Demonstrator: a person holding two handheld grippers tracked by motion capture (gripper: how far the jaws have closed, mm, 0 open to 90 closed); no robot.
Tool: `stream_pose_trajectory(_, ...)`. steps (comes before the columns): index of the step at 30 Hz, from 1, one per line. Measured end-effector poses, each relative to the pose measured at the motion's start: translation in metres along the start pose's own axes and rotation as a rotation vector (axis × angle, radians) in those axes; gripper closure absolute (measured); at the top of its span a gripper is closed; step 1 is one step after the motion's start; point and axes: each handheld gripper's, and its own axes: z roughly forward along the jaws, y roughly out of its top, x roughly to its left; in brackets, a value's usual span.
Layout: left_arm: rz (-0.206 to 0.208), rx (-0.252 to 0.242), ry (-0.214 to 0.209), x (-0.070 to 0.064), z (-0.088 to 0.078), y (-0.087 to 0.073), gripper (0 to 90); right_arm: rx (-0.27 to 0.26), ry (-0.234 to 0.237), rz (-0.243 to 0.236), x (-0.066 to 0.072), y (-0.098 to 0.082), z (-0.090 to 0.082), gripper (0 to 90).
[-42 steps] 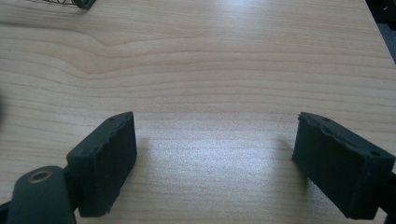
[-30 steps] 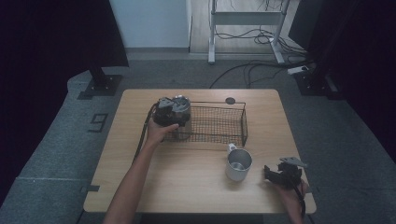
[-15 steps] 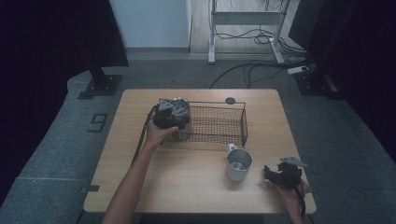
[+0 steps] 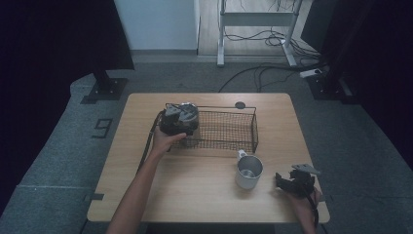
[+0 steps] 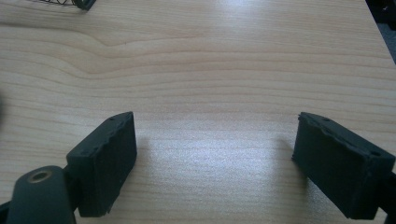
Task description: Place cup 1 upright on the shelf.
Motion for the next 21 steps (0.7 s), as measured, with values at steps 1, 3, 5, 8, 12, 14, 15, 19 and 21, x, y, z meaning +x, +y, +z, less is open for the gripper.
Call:
stream_pose_trajectory(1,-0.004,-0.001,-0.004,0.0,-0.001,0.0,0.0,0.0,0.0,0.0,0.0,0.0,0.0,13.0)
stream_pose_trajectory(3,-0.001,0.0,-0.006,-0.001,-0.003,0.0,0.0,-0.001,0.0,0.0,0.0,0.0,0.0,13.0)
stream_pose_trajectory(5,-0.006,-0.001,-0.007,-0.001,-0.005,-0.001,0.0,-0.001,0.0,0.0,0.0,0.0,0.0,13.0)
stream_pose_trajectory(8,-0.019,-0.014,-0.006,0.0,-0.01,-0.005,0.0,0.0,0.0,0.0,0.0,0.0,0.0,13.0)
stream_pose_trajectory(12,-0.023,-0.03,-0.014,0.001,-0.02,-0.009,0.0,0.0,0.0,0.0,0.0,0.0,0.0,13.0)
stream_pose_trajectory(14,-0.024,-0.032,-0.011,0.001,-0.022,-0.01,0.0,-0.001,0.0,0.0,0.0,0.0,0.0,13.0)
stream_pose_trajectory(15,-0.026,-0.037,-0.009,0.001,-0.025,-0.01,0.0,-0.001,0.0,0.0,0.0,0.0,0.0,13.0)
stream_pose_trajectory(19,-0.018,-0.05,0.006,0.001,-0.032,-0.014,0.0,-0.001,0.0,0.0,0.0,0.0,0.0,13.0)
stream_pose_trajectory(21,-0.013,-0.059,0.01,0.0,-0.036,-0.016,0.0,-0.001,0.0,0.0,0.0,0.0,0.0,13.0)
